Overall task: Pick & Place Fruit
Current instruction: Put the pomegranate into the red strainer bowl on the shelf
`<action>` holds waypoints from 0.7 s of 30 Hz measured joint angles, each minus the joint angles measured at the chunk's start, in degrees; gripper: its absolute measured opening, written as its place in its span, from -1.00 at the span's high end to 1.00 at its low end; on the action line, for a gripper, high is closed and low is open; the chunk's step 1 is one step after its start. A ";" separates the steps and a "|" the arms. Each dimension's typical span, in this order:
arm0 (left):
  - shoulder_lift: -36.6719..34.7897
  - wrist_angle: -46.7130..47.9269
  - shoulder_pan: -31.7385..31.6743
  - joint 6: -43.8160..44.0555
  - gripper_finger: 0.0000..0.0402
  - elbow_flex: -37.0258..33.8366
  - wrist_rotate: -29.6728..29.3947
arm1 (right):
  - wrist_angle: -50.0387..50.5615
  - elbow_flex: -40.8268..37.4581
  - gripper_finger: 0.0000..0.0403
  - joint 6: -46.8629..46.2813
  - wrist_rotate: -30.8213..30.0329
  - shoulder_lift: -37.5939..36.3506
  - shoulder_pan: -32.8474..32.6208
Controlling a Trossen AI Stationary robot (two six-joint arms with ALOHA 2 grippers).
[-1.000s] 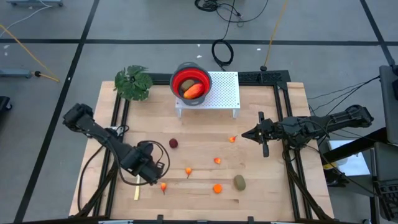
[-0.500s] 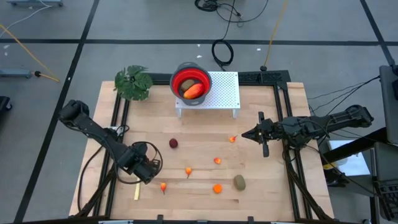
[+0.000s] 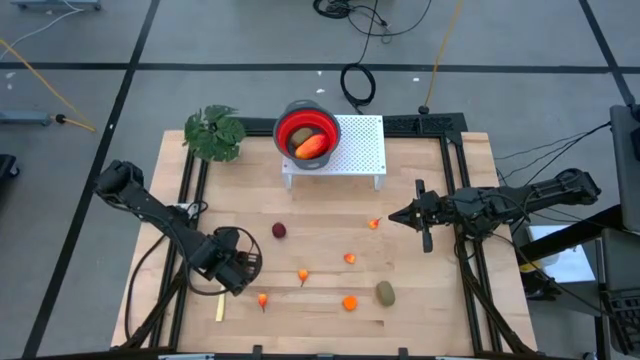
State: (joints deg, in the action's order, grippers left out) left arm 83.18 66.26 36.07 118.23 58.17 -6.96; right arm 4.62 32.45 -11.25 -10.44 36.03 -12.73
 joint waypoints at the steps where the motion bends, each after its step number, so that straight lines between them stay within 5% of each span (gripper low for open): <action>1: 0.02 -0.04 -0.08 0.57 0.09 0.00 0.00 | -0.01 0.00 0.98 0.00 -0.01 0.00 0.00; 10: 0.04 -1.25 -2.15 2.24 -0.41 0.00 -0.07 | 0.00 0.00 0.98 0.43 -0.02 0.00 0.00; 21: 0.06 -3.80 -4.68 2.48 -0.54 -1.88 0.31 | 0.00 0.00 0.98 0.42 -0.01 0.00 0.00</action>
State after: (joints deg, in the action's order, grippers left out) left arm 83.24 62.46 31.40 120.71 56.29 -6.65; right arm 4.62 32.45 -10.83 -10.46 36.03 -12.73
